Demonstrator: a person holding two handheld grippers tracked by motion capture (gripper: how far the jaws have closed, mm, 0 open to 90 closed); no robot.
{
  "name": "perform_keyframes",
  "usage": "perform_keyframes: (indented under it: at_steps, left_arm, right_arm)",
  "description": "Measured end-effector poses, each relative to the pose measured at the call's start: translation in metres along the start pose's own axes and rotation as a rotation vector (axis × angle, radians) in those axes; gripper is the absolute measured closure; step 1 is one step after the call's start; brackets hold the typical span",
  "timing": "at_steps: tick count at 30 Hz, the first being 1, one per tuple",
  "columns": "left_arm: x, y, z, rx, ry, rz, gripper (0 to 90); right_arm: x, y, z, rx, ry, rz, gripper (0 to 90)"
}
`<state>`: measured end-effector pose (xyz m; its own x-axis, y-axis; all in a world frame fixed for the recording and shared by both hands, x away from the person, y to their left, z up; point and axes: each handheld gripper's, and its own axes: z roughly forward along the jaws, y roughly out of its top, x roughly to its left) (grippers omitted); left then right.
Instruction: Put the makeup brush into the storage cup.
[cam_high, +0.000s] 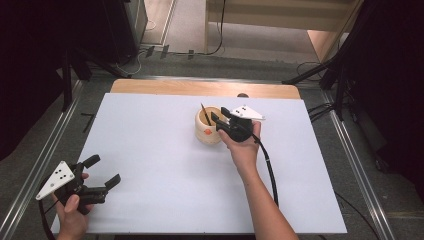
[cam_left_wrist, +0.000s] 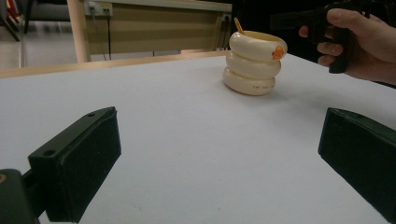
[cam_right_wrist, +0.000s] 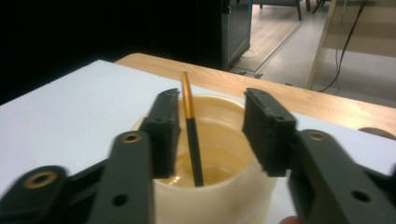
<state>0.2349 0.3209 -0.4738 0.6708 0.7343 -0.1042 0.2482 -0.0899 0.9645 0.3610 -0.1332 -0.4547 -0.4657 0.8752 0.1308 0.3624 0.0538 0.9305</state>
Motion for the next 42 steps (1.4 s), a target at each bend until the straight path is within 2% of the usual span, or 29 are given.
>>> perform_keyframes:
  at_steps: [2, 5, 10, 11, 13, 15, 16, 26, 42]
  left_arm:
    - [0.0, 0.0, 0.0, -0.001, 0.002, -0.001, 0.0]
    - [0.0, 0.0, 0.001, 0.002, 0.004, 0.001, 0.0]
    - [-0.002, 0.0, 0.001, 0.001, 0.001, 0.005, 0.0]
    - [-0.001, 0.0, 0.001, 0.004, 0.002, 0.007, 0.0]
    - [-0.001, 0.0, 0.002, 0.005, 0.002, 0.006, 0.0]
    - [-0.001, 0.0, 0.002, 0.005, 0.002, 0.005, 0.0]
    - [-0.001, 0.0, 0.002, 0.004, 0.002, 0.005, 0.0]
    - [-0.002, 0.0, 0.002, 0.004, 0.002, 0.005, 0.0]
    - [-0.003, 0.0, 0.003, 0.008, -0.001, 0.008, 0.0]
  right_arm:
    - [-0.002, 0.001, -0.004, 0.028, 0.009, 0.016, 46.4]
    - [-0.006, -0.001, -0.011, 0.034, 0.013, 0.029, 36.8]
    - [-0.014, -0.007, -0.026, 0.035, 0.046, 0.003, 19.7]
    - [-0.015, -0.009, -0.028, 0.035, 0.05, 0.006, 15.2]
    - [-0.018, -0.013, -0.033, 0.029, 0.052, -0.002, 12.3]
    - [-0.021, -0.016, -0.038, 0.022, 0.053, -0.006, 2.1]
    - [-0.023, -0.017, -0.04, 0.024, 0.058, 0.0, 0.0]
    - [-0.034, -0.034, -0.061, 0.027, 0.052, 0.007, 0.0]
    - [-0.048, -0.064, -0.095, 0.032, 0.018, 0.024, 0.0]
